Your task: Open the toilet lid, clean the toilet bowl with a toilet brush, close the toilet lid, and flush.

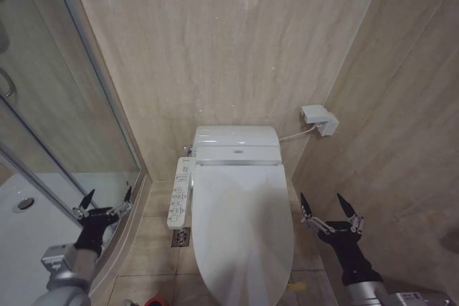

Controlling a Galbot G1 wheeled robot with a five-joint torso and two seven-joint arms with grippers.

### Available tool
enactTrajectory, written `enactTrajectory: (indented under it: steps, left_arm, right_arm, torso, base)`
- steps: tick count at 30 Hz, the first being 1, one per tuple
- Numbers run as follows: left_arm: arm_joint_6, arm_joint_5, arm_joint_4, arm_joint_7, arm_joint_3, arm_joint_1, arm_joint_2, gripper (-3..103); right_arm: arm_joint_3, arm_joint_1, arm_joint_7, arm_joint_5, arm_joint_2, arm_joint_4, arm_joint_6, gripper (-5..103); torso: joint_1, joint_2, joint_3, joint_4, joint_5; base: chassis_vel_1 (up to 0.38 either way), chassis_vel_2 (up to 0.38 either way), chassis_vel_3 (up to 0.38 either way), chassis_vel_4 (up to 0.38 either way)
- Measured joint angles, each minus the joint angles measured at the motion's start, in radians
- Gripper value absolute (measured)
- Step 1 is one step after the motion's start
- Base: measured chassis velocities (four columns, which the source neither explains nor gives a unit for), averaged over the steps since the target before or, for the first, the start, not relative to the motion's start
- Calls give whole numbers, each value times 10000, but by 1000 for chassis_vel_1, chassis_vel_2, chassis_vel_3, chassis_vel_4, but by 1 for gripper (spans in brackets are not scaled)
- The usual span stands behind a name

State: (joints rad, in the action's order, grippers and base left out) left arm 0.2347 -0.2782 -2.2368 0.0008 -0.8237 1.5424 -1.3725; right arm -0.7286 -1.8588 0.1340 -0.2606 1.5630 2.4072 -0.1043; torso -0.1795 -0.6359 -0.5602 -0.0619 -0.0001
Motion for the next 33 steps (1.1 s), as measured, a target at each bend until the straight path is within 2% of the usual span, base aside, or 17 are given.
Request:
enactTrajectory:
  steps: [5,8,9,10,12,19,20,21,22,23,26,29,33]
  left_arm:
    - [-1,-28,43,36,-7,-38,-1,100]
    - [-949,-487,892,789,187,-303,121,100]
    - [-949,-487,892,789,187,-303,121,100]
    - [-1458,-720,1313,1172,301,-416,198,100]
    - [-1906,-914,1655,1501,407,-499,257,100]
    - [-2016,-955,1719,1556,434,-507,273,100]
    - [-2147,-1137,1965,1464,521,-671,381,100]
    - [-2210,-1385,2267,1189,666,-944,574,100]
    - [-2260,-1565,2464,988,776,-1189,728,97]
    - [-2290,-1836,2617,679,874,-1410,868,97]
    - [-2423,-2105,2924,384,947,-1758,1084,97]
    - [-2646,-2315,3276,453,979,-2030,1291,98]
    - [-3076,-2559,3867,941,1055,-2362,1560,98]
  right_arm:
    - [0,0,0,0,0,0,0,100]
    - [0,-1,0,0,0,0,0,100]
    - [0,-1,0,0,0,0,0,100]
    - [1,0,1,0,0,0,0,100]
    - [0,0,0,0,0,0,0,100]
    - [0,0,0,0,0,0,0,100]
    - [0,0,-1,-1,0,0,0,100]
    - [0,0,0,0,-2,0,0,100]
    - [0,0,0,0,0,0,-1,100]
    - [-1,0,0,0,-2,0,0,100]
    - [0,0,0,0,0,0,0,100]
    - [0,0,0,0,0,0,0,100]
    - [0,0,0,0,-1,0,0,100]
  torso:
    - [0,0,0,2,2]
    - [0,0,1,1,0]
    - [0,0,1,1,0]
    - [0,0,1,-4,-1]
    - [0,0,0,-3,-1]
    - [1,0,1,0,1]
    - [1,0,2,8,2]
    - [2,0,2,6,0]
    - [0,0,2,-8,-2]
    - [1,0,1,-6,-3]
    - [0,0,1,-5,2]
    - [0,0,1,0,0]
    - [0,0,1,-1,-1]
  base:
    - [0,0,0,0]
    - [0,0,0,0]
    - [0,0,0,0]
    - [0,0,0,0]
    - [0,0,0,0]
    - [0,0,0,0]
    - [0,0,0,0]
    - [0,0,0,0]
    - [0,0,0,0]
    - [0,0,0,0]
    - [0,0,0,0]
    - [0,0,0,0]
    - [0,0,0,0]
